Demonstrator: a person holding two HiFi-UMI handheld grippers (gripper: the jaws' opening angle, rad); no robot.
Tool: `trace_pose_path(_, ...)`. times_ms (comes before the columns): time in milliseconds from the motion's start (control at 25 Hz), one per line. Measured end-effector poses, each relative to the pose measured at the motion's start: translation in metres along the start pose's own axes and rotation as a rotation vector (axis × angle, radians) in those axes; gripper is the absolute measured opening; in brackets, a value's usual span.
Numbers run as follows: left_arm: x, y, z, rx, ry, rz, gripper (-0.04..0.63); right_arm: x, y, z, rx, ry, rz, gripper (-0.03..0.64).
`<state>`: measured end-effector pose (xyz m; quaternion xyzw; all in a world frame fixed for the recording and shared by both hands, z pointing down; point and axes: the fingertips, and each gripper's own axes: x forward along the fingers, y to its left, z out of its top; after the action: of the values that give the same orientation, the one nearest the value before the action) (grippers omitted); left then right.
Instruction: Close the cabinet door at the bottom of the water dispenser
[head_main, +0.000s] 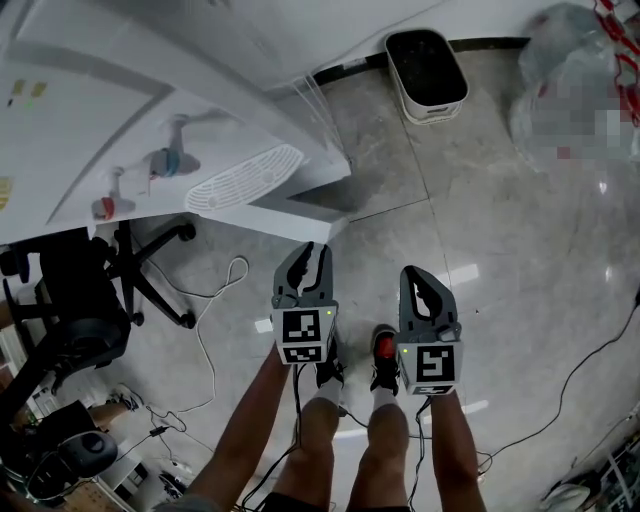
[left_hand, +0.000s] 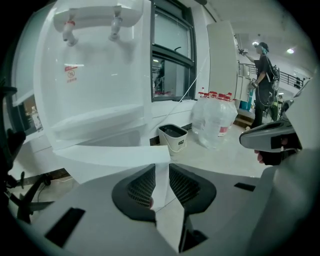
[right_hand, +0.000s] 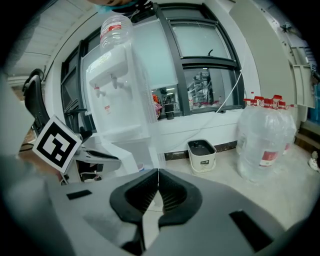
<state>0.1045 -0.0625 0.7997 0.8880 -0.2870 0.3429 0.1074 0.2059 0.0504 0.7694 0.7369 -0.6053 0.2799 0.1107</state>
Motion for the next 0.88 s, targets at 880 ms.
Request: trace_pose_path(880, 0.048, 0.011, 0.043, 0.069, -0.067, 0.008, 0.101, 0.033, -0.023, 0.006, 0.046, -0.052, -0.037, 0.018)
